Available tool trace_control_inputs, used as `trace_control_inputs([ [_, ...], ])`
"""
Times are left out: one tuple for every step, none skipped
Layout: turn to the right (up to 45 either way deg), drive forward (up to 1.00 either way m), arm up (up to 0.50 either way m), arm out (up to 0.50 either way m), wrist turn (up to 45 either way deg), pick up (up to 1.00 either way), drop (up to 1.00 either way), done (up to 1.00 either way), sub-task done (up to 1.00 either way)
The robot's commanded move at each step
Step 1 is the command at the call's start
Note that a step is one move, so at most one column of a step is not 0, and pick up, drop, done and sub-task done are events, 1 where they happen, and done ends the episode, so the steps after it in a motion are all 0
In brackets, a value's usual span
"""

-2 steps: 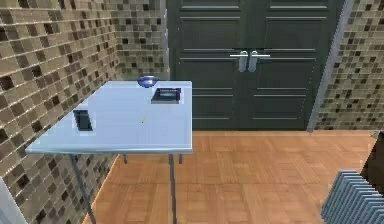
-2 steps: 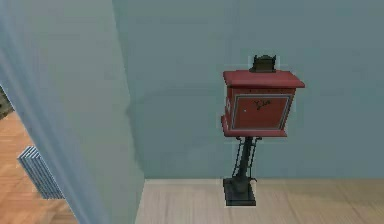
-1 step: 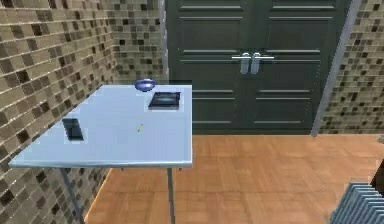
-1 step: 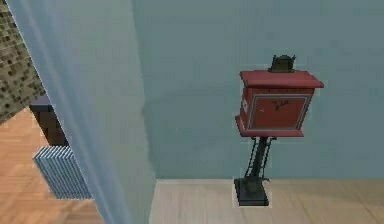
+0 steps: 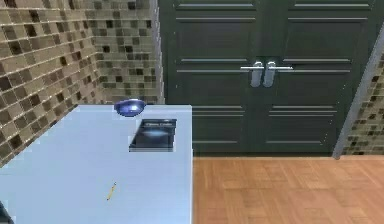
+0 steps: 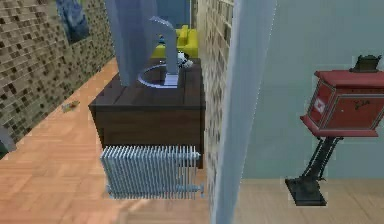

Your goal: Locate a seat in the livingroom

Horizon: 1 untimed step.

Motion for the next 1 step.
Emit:
trace_control_inputs([
  [36.0, 0.0, 0.0, 0.0, 0.0, 0.0, 0.0, 0.0, 0.0],
])
